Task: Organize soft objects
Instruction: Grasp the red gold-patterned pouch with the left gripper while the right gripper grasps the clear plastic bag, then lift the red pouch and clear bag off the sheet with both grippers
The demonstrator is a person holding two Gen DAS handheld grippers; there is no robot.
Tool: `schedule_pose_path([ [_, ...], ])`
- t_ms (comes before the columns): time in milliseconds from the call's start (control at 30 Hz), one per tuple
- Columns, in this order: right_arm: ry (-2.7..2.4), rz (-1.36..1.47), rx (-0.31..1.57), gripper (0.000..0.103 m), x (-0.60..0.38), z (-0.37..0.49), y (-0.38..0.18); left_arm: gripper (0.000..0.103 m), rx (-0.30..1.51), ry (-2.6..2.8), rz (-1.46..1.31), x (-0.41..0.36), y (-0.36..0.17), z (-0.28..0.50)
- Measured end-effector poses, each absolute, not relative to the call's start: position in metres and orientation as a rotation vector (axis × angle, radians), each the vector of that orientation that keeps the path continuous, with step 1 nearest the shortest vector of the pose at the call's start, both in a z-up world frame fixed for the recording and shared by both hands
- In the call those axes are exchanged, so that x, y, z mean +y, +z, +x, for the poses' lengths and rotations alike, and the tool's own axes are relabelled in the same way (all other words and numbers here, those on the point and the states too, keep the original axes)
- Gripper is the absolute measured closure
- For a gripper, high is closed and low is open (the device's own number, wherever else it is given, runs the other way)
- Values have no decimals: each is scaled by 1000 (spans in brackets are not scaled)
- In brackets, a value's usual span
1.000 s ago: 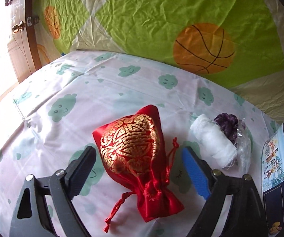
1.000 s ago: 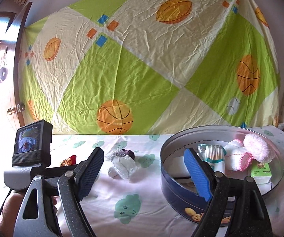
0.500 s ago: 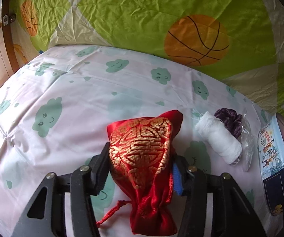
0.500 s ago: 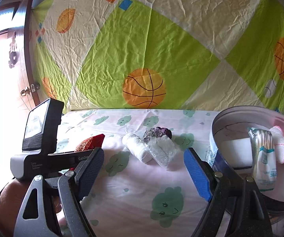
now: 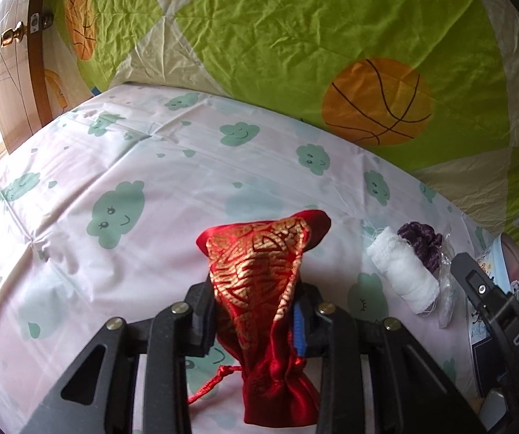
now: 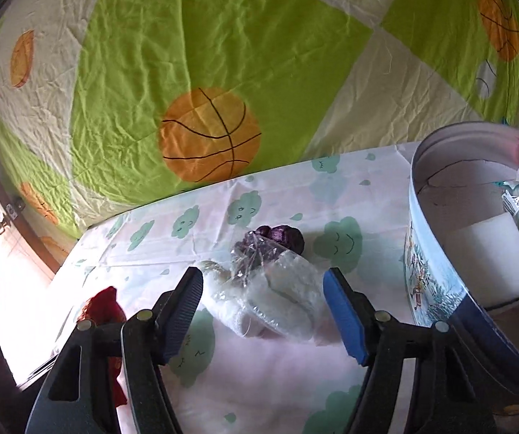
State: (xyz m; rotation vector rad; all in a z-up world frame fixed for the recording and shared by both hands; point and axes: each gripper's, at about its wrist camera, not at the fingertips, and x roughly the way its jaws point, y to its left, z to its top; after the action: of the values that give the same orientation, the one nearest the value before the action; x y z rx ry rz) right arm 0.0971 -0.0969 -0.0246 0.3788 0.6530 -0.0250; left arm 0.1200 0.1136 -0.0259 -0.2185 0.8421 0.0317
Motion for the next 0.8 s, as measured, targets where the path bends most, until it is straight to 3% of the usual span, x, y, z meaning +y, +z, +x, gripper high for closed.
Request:
schedule_pose_path([
  [200,-66,512,769,38,-118,117,-48,71,849,25,-233,114,-26,121],
  [267,-58,503,772,51,-119,115,-48,71,848,23,-234,114,-26,121],
  [400,39,526,769,65,-116,106,-45,71,847,26,-236,114,-26,121],
  [633,186,451,711,78,-96,73,-27,71,834,34,-229,113,-25,119],
  [667,203,426,688,87,-93,66,-23,72,827,28,-229,113,-24,118],
  [800,242,341,603,88,-86,42,-5,71,764,2,-211,107,-17,112],
])
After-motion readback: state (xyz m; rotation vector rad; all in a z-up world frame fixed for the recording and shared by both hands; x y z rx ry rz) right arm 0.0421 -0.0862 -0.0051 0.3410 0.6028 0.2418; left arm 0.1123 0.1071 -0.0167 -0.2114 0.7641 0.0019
